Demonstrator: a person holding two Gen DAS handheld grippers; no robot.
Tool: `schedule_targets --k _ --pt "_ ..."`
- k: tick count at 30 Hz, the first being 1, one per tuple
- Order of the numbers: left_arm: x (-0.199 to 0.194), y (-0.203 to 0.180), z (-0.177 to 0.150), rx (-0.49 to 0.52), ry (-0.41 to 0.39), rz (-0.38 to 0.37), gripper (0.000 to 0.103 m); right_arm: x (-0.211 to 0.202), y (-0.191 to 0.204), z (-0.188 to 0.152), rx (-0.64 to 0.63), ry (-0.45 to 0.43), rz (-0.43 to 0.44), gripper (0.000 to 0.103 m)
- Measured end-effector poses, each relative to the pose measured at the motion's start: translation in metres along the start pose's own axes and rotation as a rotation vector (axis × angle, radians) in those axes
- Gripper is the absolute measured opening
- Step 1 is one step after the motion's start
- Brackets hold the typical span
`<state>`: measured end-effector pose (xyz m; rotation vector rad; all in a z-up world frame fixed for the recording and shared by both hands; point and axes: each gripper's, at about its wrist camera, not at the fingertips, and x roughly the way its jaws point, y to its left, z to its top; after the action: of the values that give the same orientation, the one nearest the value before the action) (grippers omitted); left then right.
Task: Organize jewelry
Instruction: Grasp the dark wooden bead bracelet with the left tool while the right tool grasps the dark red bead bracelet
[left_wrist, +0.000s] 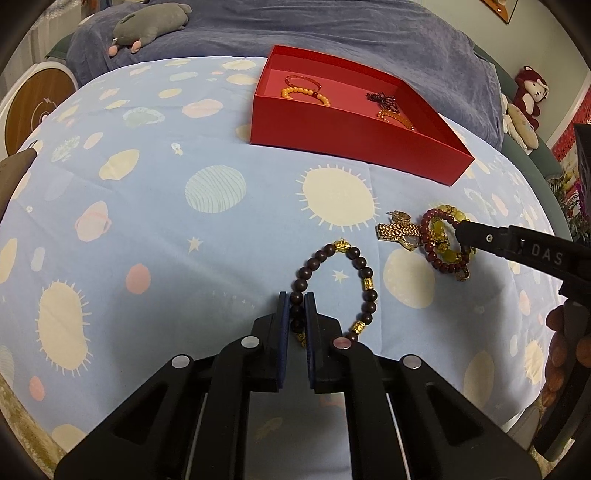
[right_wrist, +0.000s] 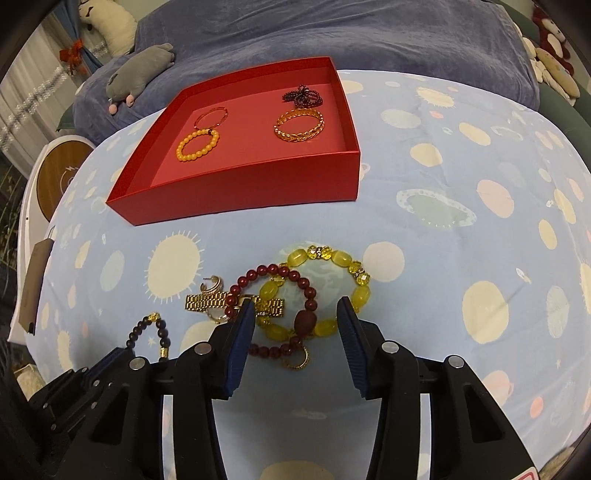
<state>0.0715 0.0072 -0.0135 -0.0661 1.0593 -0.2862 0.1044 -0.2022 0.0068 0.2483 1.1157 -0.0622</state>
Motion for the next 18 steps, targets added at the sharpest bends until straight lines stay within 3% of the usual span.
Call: schedule_targets --k 12,18 --pt "0.000 0.001 0.000 -0.006 -0.004 -0.002 0.008 0.018 -0.003 -0.001 -0.025 0.036 -0.020 0.013" --pt "0.001 0.002 0.002 -0.029 0.005 -0.006 0.008 0.008 0.001 -0.013 -0.040 0.029 -0.008 0.012"
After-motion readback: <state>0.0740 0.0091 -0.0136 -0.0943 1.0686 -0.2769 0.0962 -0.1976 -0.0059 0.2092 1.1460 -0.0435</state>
